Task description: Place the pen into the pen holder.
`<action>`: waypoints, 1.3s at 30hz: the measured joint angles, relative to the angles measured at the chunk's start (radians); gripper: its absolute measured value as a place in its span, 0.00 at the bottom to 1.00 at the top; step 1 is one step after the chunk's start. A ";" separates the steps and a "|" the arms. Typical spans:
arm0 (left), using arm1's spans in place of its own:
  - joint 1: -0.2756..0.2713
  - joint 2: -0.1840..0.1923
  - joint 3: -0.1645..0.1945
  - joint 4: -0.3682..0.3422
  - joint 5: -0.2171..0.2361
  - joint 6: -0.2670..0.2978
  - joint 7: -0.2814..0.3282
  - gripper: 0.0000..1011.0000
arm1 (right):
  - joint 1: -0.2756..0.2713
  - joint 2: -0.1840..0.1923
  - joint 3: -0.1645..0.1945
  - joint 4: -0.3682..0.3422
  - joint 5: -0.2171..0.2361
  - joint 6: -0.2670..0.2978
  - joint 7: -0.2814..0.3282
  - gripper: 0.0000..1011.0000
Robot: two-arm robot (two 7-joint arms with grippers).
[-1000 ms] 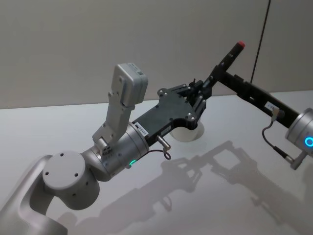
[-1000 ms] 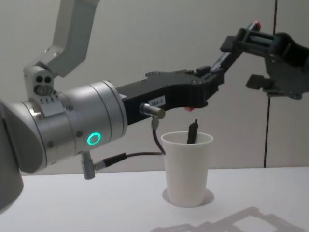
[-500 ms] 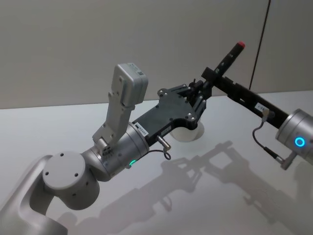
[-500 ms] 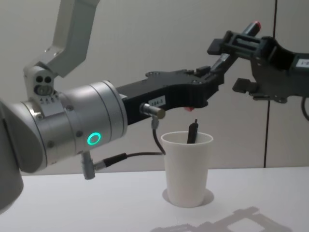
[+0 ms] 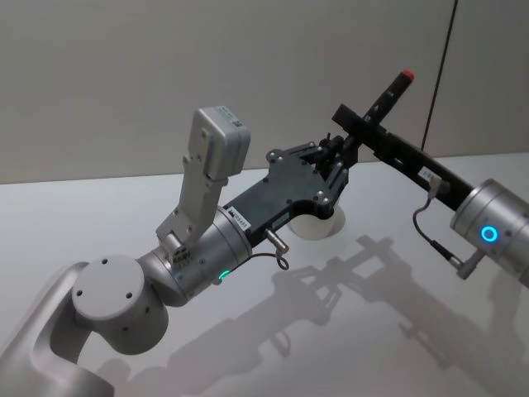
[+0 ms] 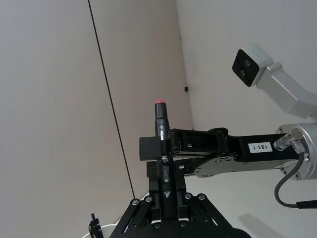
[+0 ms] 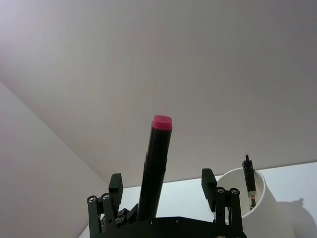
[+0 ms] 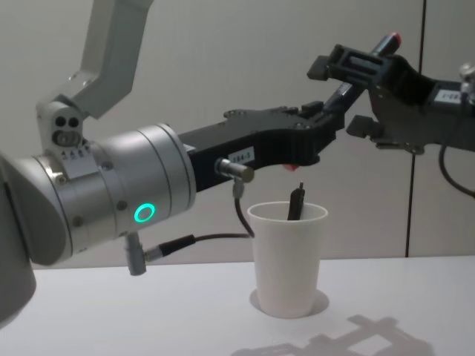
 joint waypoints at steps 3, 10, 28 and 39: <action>0.000 0.000 0.000 0.000 0.000 0.000 0.000 0.18 | 0.005 -0.005 -0.005 0.007 -0.003 -0.007 0.008 0.99; 0.000 0.000 0.000 0.000 0.000 0.000 0.000 0.18 | 0.015 -0.011 -0.014 0.019 -0.005 -0.018 0.027 0.99; 0.000 0.000 0.000 0.000 0.000 0.000 0.000 0.18 | 0.002 0.002 -0.022 0.007 0.020 -0.039 0.016 0.99; 0.000 0.000 0.000 0.000 0.000 0.000 0.000 0.17 | -0.011 0.015 -0.024 -0.006 0.040 -0.057 0.007 0.99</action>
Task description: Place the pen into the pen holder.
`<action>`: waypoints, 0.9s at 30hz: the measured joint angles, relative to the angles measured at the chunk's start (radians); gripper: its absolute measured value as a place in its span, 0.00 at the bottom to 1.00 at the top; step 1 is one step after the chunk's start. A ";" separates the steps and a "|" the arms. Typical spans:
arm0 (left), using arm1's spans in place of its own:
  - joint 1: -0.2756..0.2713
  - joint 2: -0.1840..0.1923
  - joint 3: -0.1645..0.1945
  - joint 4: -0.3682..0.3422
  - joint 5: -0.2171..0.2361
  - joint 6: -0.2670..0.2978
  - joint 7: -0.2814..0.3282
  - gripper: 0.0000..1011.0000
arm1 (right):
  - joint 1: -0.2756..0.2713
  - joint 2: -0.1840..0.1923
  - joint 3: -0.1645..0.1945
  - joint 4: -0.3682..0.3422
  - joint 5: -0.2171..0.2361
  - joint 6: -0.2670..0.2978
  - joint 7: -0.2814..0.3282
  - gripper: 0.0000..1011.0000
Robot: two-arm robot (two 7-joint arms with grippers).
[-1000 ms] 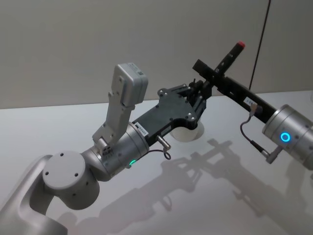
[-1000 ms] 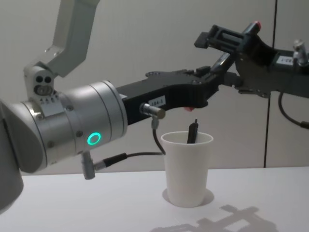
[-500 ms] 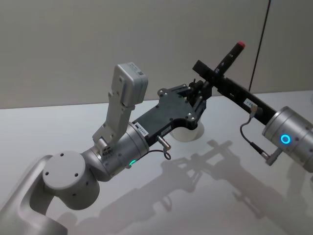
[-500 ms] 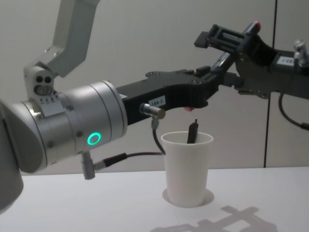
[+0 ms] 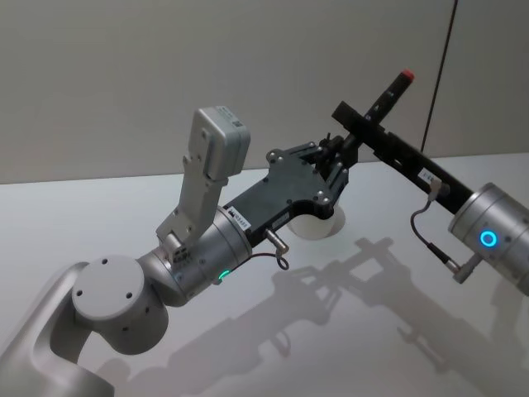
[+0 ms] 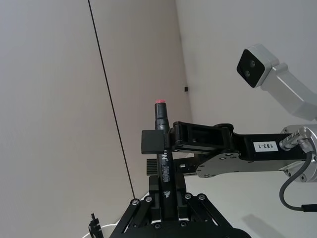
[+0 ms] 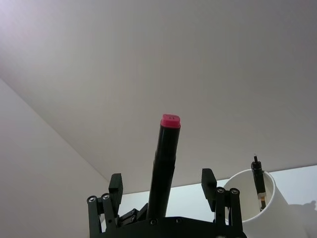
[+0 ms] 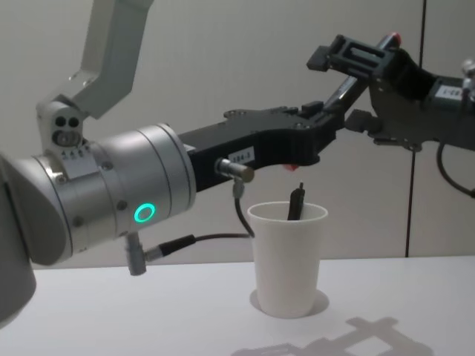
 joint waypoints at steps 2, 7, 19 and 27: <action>0.000 0.000 0.000 0.000 0.000 0.000 0.000 0.17 | -0.002 0.002 0.000 -0.002 0.005 -0.005 -0.001 0.99; 0.000 0.000 0.000 0.000 0.000 0.000 0.000 0.17 | -0.006 0.005 -0.002 -0.006 0.013 -0.016 -0.004 0.99; 0.000 0.000 0.000 0.000 0.000 0.000 0.000 0.17 | -0.007 0.008 -0.007 -0.008 0.022 -0.042 -0.006 0.99; 0.000 0.000 0.000 0.000 0.000 0.000 0.000 0.17 | 0.001 0.007 -0.010 -0.003 0.028 -0.052 -0.004 0.99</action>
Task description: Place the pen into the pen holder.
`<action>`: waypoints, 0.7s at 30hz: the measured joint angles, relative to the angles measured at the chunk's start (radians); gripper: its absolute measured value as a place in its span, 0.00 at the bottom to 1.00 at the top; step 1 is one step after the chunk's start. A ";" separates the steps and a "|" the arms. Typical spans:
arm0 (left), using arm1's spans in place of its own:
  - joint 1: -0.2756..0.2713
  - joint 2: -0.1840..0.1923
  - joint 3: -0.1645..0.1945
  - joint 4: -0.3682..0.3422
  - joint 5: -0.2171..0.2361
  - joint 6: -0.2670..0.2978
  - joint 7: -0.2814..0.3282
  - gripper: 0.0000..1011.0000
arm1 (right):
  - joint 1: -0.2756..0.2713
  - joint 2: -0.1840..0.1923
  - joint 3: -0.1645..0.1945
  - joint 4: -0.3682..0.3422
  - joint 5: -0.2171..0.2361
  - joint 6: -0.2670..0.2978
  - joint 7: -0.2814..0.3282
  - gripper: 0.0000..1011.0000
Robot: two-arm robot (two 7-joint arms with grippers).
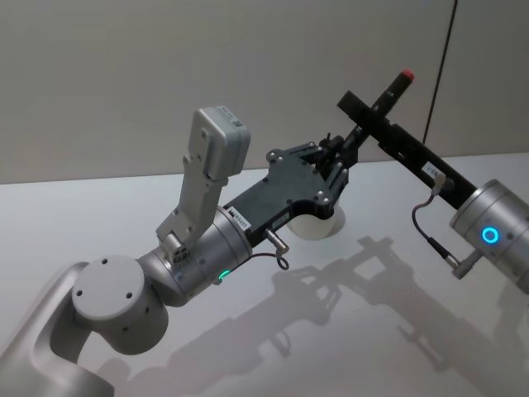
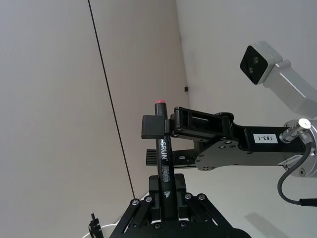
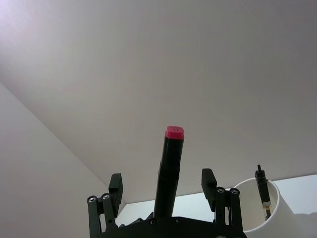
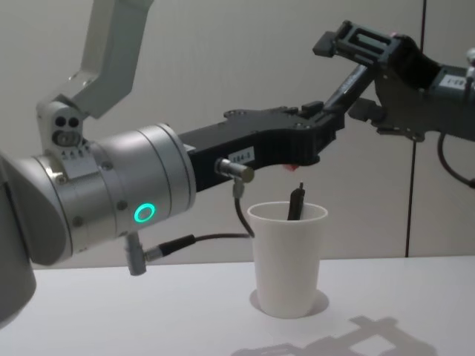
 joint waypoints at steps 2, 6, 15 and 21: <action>0.000 0.000 0.000 0.000 0.000 0.000 0.000 0.17 | 0.001 0.000 -0.001 0.000 0.001 0.000 0.000 0.99; 0.000 0.000 0.000 0.000 0.000 0.000 0.000 0.17 | 0.003 0.001 -0.002 0.001 0.003 -0.001 0.000 0.99; 0.000 0.000 0.000 0.000 0.000 0.000 0.000 0.18 | 0.006 0.002 -0.004 0.003 0.007 -0.002 0.000 0.93; 0.000 0.000 0.000 0.000 0.000 0.000 0.000 0.18 | 0.007 0.003 -0.005 0.004 0.007 -0.003 0.000 0.78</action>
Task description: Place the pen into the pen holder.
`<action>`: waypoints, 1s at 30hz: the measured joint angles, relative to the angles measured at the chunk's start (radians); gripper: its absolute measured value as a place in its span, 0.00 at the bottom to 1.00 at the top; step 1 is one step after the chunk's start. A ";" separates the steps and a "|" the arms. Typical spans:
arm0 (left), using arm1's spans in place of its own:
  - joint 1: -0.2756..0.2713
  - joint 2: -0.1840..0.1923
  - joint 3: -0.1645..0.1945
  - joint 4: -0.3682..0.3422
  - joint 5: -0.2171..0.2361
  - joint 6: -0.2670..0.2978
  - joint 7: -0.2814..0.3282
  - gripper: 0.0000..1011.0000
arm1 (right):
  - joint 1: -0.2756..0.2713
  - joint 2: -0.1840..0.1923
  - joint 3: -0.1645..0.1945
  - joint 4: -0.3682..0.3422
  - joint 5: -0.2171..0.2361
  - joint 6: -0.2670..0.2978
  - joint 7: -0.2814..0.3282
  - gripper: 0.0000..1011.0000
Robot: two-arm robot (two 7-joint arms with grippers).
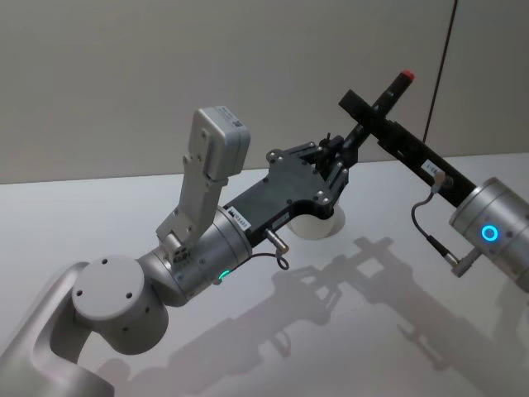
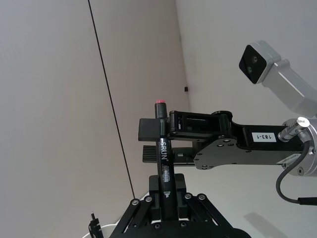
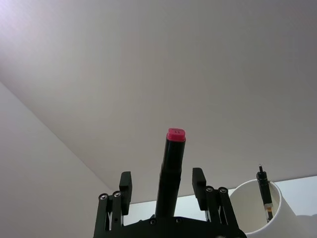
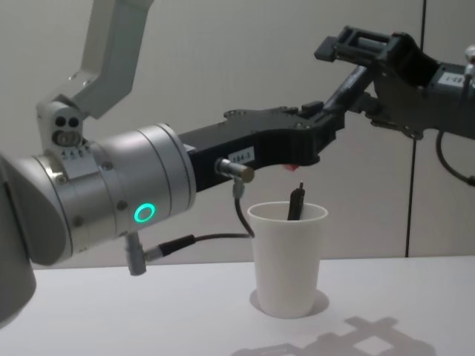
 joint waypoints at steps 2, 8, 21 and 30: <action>0.000 0.000 0.000 0.000 0.000 0.000 0.000 0.18 | 0.000 0.000 0.000 0.000 0.000 0.000 0.000 0.74; 0.000 0.000 0.000 0.000 0.000 0.000 0.000 0.18 | 0.000 0.001 -0.001 0.001 0.001 0.000 -0.001 0.54; 0.000 0.000 0.000 0.000 0.000 0.000 0.000 0.18 | 0.001 0.001 -0.001 0.001 0.002 0.000 -0.001 0.18; 0.000 0.000 0.000 0.000 0.000 0.000 0.000 0.19 | 0.002 0.001 -0.001 0.001 0.002 0.000 -0.001 0.18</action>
